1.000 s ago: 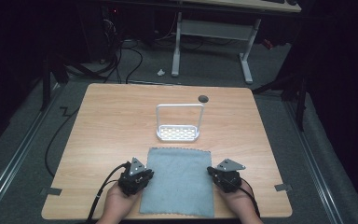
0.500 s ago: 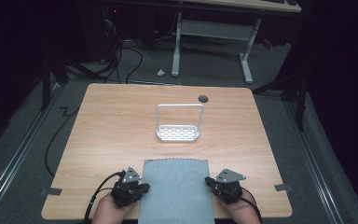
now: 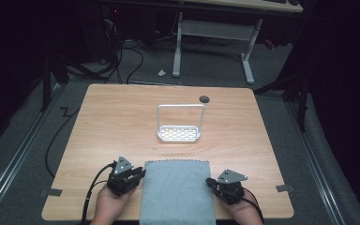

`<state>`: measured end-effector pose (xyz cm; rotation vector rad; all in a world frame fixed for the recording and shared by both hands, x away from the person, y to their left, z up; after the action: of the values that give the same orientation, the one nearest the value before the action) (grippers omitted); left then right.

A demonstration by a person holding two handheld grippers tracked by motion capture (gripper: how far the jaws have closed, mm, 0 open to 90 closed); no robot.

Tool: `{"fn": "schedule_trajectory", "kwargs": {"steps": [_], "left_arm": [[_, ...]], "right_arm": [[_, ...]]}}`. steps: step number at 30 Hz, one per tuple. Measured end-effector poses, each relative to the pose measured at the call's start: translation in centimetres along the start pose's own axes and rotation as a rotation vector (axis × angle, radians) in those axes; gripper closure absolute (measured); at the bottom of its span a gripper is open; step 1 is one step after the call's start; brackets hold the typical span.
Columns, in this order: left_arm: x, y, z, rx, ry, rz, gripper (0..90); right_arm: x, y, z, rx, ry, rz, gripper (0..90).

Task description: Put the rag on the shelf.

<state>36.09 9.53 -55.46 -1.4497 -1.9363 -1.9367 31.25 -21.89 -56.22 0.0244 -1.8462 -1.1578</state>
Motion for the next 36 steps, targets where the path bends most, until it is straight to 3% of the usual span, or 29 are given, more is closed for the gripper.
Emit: {"fn": "schedule_trajectory", "kwargs": {"steps": [1, 4, 11, 13, 18, 22, 24, 28, 31, 36], "left_arm": [[-1.3, 0.3, 0.6, 0.000, 0.031, 0.016, 70.7], [-2.0, 0.6, 0.9, 0.023, 0.031, 0.014, 67.3], [-2.9, 0.9, 0.4, -0.036, 0.048, 0.025, 67.9], [-2.9, 0.9, 0.3, -0.041, 0.053, 0.022, 72.3], [-2.9, 0.8, 0.3, -0.045, 0.055, 0.026, 81.3], [-2.9, 0.9, 0.4, -0.044, 0.051, 0.026, 84.5], [-2.9, 0.9, 0.4, -0.043, 0.047, 0.028, 86.2], [-2.9, 0.9, 0.4, -0.036, 0.034, 0.028, 87.6], [-2.9, 0.9, 0.4, -0.031, 0.023, 0.031, 87.6], [-2.9, 0.9, 0.5, -0.026, 0.017, 0.033, 87.8]], "right_arm": [[0.0, 0.0, 0.0, -0.002, 0.004, -0.001, 86.9], [0.0, 0.0, 0.0, -0.004, 0.007, -0.004, 86.8], [0.0, 0.0, -0.1, -0.009, 0.011, -0.005, 85.8], [0.0, 0.0, -0.1, -0.014, 0.011, -0.007, 84.4], [0.5, 0.5, -0.5, -0.082, -0.009, -0.054, 75.9], [0.0, 1.0, -1.1, -0.110, -0.065, -0.057, 69.0], [-0.1, 1.3, -1.4, -0.114, -0.081, -0.055, 67.9], [-1.2, 2.9, -3.3, -0.169, -0.120, -0.033, 62.4], [-2.4, 3.4, -4.2, -0.234, -0.109, -0.017, 59.9], [-3.6, 3.0, -4.4, -0.238, -0.119, 0.012, 59.4]]}}
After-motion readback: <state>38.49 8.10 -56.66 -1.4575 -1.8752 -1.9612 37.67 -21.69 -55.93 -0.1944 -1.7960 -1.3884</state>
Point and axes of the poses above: each handheld gripper's, and its own axes: x roughly backward along the jaws, y roughly out of its top, z roughly to its left, the point moved 5 cm from there along -x, roughly forward along the jaws, and after that the axes turned 6 degrees about x, right-handed, at the moved point
